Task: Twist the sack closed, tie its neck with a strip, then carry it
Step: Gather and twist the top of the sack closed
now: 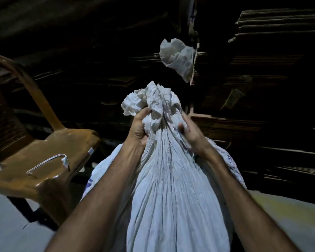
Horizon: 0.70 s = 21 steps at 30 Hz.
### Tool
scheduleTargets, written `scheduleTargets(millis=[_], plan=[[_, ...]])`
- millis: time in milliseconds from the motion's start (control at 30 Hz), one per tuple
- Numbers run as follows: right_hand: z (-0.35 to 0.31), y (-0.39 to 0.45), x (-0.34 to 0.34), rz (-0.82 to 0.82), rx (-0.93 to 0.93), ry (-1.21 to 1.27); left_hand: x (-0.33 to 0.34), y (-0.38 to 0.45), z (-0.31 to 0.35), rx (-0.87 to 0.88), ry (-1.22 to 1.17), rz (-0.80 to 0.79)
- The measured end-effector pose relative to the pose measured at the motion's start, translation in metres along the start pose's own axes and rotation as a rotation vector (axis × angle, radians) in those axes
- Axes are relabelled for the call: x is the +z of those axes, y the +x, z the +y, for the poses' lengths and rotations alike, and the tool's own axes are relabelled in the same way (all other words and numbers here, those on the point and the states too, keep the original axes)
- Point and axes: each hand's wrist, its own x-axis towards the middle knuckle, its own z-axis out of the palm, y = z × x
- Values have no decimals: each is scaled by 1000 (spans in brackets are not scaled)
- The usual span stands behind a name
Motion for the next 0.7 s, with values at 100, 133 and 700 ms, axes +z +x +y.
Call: scheduleTargets(millis=[100,133,700], plan=[[7,-14,18,-157,86,55,1,-1,-1,-2,-5,30],[5,-13,23,-173,100,76,2,-1,-1,-20,-20,25],[12,1,58,60,262,555,14,2,31,19,836,-26]])
